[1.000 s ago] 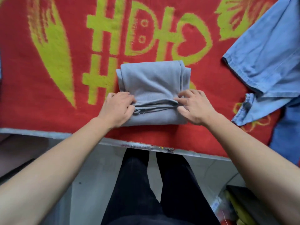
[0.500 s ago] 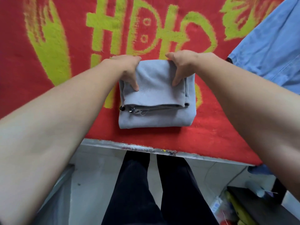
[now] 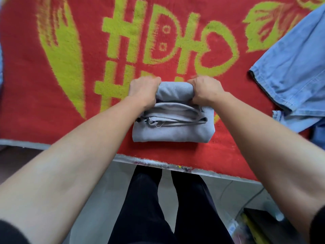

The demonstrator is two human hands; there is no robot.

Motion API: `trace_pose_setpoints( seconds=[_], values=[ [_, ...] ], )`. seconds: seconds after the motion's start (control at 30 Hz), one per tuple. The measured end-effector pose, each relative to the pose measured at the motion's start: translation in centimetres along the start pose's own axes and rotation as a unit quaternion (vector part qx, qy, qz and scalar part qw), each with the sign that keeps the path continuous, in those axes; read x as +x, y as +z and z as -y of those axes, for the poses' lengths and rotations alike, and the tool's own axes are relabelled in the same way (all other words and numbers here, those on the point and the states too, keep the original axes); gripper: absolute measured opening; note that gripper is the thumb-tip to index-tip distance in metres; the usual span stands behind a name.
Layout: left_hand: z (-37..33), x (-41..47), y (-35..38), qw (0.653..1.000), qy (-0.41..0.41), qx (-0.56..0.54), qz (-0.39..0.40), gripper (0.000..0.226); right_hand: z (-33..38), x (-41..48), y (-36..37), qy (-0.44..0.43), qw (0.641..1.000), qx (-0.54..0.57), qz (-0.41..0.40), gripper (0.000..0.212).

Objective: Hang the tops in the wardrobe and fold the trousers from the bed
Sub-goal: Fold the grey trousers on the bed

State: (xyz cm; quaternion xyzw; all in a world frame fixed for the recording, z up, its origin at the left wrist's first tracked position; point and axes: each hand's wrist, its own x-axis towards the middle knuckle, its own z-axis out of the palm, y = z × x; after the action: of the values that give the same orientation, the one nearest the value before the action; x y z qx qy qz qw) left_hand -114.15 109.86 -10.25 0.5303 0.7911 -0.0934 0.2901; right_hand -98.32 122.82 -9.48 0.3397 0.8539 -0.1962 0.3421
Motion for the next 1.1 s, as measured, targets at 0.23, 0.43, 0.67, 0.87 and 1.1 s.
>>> trace_pose_setpoints(
  seconds=[0.23,0.43,0.67,0.87,1.1],
  values=[
    [-0.7,-9.3,-4.1,0.995,-0.038,0.016,-0.095,0.036,2.4,-8.4,-3.4,-0.037,0.990,-0.052,-0.124,0.045],
    [-0.4,-17.8,-13.8,0.955,-0.139,0.033,-0.261,0.048,6.7,-15.4,-13.4,-0.114,0.950,-0.065,-0.283,0.049],
    [0.8,-33.0,-23.2,0.871,-0.255,0.056,-0.417,0.059,15.0,-25.5,-23.3,-0.261,0.866,-0.079,-0.418,0.071],
    [1.6,-48.7,-25.2,0.828,-0.363,0.094,-0.417,0.046,24.5,-35.1,-24.8,-0.385,0.800,-0.112,-0.447,0.058],
    [2.3,-69.7,-23.7,0.743,-0.486,0.143,-0.438,0.044,37.7,-49.8,-22.2,-0.525,0.702,-0.107,-0.469,0.063]
  ],
)
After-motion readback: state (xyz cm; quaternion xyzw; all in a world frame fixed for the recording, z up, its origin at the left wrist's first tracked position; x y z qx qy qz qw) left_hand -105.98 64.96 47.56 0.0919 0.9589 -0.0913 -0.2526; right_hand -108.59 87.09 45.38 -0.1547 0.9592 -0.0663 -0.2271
